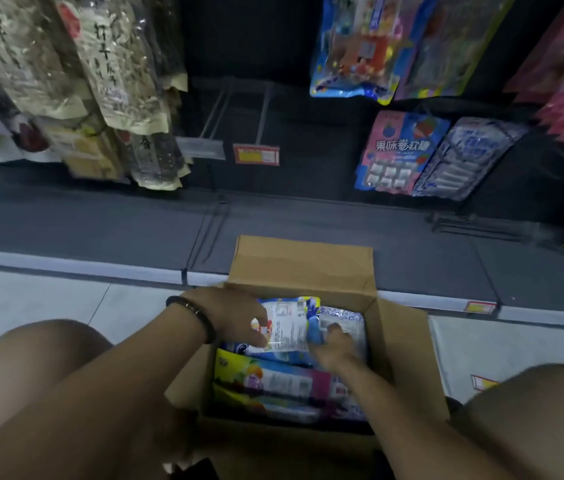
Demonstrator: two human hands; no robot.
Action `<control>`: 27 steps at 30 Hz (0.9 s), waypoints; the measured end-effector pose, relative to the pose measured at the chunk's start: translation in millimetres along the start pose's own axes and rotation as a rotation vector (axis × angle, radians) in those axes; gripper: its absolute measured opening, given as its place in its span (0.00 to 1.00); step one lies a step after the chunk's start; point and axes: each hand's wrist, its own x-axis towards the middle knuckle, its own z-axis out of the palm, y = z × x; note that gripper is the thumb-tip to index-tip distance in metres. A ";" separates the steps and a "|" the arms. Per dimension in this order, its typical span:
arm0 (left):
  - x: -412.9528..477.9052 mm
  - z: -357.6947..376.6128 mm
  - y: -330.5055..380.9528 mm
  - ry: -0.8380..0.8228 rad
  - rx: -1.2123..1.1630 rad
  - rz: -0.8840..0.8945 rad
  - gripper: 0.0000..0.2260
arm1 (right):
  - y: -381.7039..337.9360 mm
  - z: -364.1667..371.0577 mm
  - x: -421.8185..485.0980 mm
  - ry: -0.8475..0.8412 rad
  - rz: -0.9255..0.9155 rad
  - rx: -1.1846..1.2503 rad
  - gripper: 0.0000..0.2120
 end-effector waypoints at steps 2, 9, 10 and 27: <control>2.0 -2.3 -4.5 0.019 -0.015 0.007 0.26 | -0.9 -0.2 8.6 -0.002 0.016 0.030 0.21; 6.2 -5.6 -19.3 0.008 -0.001 -0.046 0.26 | -16.4 13.0 33.0 -0.022 0.157 0.204 0.22; 6.6 -5.9 -20.0 0.003 0.002 -0.049 0.26 | -15.9 18.2 38.9 -0.022 0.170 0.238 0.23; 3.4 -7.0 -23.2 0.017 -0.006 -0.054 0.24 | -27.7 -1.9 10.7 -0.089 -0.106 0.507 0.13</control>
